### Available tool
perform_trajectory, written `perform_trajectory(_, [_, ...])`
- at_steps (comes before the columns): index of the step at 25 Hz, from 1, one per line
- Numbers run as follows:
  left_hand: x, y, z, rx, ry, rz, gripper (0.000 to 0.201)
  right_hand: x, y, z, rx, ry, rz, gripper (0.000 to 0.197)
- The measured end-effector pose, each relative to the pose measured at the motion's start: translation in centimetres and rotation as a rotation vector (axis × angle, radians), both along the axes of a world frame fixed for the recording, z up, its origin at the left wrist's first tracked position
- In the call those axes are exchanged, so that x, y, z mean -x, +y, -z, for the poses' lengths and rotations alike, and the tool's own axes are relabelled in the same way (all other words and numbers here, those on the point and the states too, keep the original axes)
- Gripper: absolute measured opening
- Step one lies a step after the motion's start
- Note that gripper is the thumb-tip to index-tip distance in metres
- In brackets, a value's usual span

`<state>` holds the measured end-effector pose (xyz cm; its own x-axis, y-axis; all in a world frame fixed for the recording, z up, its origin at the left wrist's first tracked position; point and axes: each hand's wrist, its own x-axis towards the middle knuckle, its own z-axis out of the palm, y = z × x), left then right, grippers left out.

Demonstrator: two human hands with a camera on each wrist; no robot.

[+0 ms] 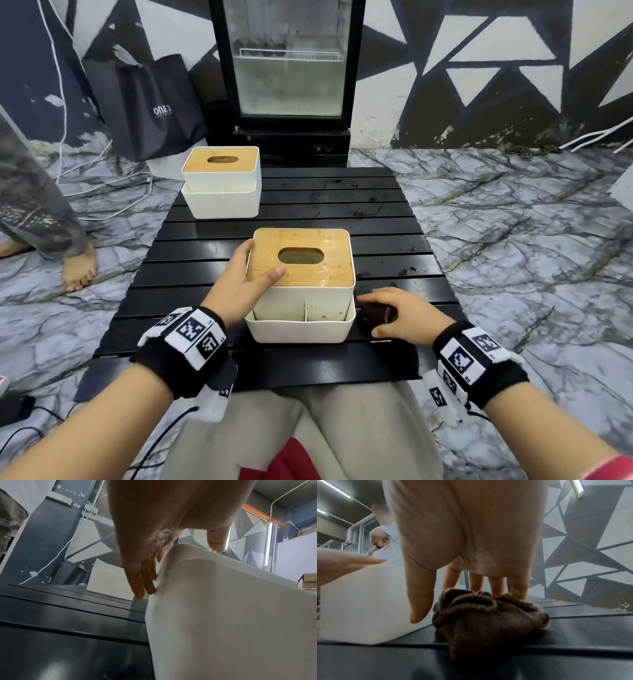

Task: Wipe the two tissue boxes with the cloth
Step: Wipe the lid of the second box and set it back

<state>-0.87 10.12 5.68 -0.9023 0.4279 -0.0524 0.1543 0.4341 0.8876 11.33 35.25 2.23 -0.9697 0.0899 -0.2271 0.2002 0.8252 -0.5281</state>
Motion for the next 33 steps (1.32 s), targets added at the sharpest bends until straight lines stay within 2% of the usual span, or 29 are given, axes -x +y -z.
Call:
perform_trajectory(4, [0.2, 0.2, 0.9, 0.033, 0.028, -0.014, 0.089, 0.4, -0.1, 1.0, -0.134, -0.026, -0.018, 0.057])
perform_trajectory(10, [0.4, 0.3, 1.2, 0.017, 0.03, -0.022, 0.092, 1.1, -0.2, 1.1, -0.188, -0.029, -0.025, 0.046])
perform_trajectory(14, [0.5, 0.5, 1.2, 0.039, 0.034, 0.0, 0.091, 1.1, -0.2, 1.2, -0.148, -0.01, -0.005, 0.044])
perform_trajectory(17, [0.7, 0.6, 1.0, 0.065, 0.029, 0.011, 0.09, 0.9, 0.1, 0.4, -0.042, 0.068, 0.041, 0.044])
perform_trajectory(22, [1.2, 1.1, 0.4, 0.069, 0.028, -0.021, 0.083, 1.3, 0.8, -4.1, 0.155, 0.319, 0.182, 0.044])
perform_trajectory(25, [1.7, 1.8, 0.2, 0.077, 0.021, -0.055, 0.082, 2.3, 0.0, -6.6, 0.277, 0.405, 0.15, 0.045])
perform_trajectory(30, [2.4, 2.6, 0.6, 0.109, 0.009, -0.092, 0.082, 4.1, -3.0, -6.7, 0.134, 0.449, 0.04, 0.042])
perform_trajectory(33, [2.5, 2.9, 0.9, 0.081, -0.013, -0.15, 0.069, 4.1, -3.9, -5.0, 0.138, 0.441, -0.002, 0.034])
